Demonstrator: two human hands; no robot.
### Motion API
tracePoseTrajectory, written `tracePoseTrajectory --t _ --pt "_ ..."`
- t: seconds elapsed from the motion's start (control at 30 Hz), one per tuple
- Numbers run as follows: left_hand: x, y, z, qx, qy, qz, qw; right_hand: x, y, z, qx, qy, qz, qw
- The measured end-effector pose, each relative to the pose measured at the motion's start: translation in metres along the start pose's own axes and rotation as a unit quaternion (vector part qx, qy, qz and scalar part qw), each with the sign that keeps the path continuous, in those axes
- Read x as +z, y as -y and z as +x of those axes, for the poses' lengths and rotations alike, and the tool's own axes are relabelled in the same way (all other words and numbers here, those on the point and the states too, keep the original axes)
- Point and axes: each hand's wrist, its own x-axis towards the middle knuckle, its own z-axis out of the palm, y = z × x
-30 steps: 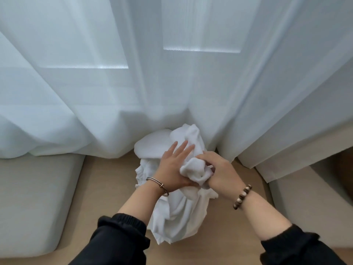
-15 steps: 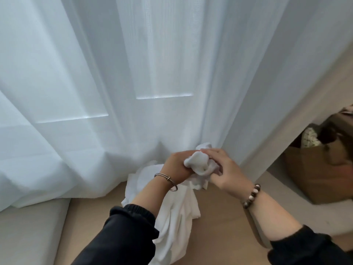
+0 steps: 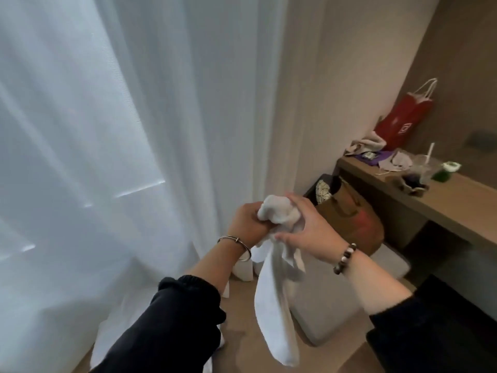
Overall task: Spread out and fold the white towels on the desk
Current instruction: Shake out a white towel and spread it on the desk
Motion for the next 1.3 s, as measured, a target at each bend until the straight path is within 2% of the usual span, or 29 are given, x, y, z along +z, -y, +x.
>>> tracePoseTrajectory --t 0.17,0.4,0.5,0.6,0.67,0.77,0.93,1.03,1.13,1.2,1.23,1.3 --pt "0.111 -0.078 0.055 0.02 0.065 -0.053 0.996 -0.125 -0.06 -0.023 0.042 -0.065 0.054 0.996" --pt "0.28 -0.201 0.129 -0.018 0.119 -0.145 0.982 -0.299 -0.16 -0.084 0.116 -0.141 0.111 0.977" --pt "0.347 -0.236 0.15 -0.101 0.128 -0.257 0.953 -0.352 -0.197 -0.117 0.129 -0.175 0.096 0.971" --pt "0.408 -0.27 0.158 -0.154 0.192 -0.307 0.919 -0.391 -0.225 -0.141 0.13 -0.215 0.087 0.964" --pt "0.444 -0.29 0.163 -0.182 0.225 -0.345 0.893 -0.413 -0.241 -0.151 0.13 -0.271 0.05 0.952" --pt "0.499 -0.313 0.169 -0.229 0.288 -0.402 0.839 -0.443 -0.268 -0.162 0.153 -0.384 0.022 0.91" --pt "0.581 -0.344 0.192 -0.219 0.358 -0.431 0.799 -0.51 -0.314 -0.184 0.259 -0.453 -0.066 0.85" --pt "0.627 -0.369 0.223 -0.214 0.357 -0.392 0.821 -0.575 -0.321 -0.193 0.306 -0.472 -0.204 0.801" --pt "0.672 -0.397 0.258 -0.18 0.347 -0.338 0.856 -0.645 -0.315 -0.197 0.283 -0.479 -0.467 0.687" --pt "0.704 -0.41 0.279 -0.13 0.351 -0.287 0.882 -0.681 -0.317 -0.201 0.258 -0.471 -0.557 0.633" --pt "0.72 -0.414 0.289 -0.09 0.363 -0.245 0.895 -0.696 -0.324 -0.203 0.267 -0.455 -0.574 0.627" --pt "0.753 -0.416 0.301 -0.012 0.415 -0.185 0.891 -0.714 -0.352 -0.211 0.364 -0.378 -0.555 0.646"
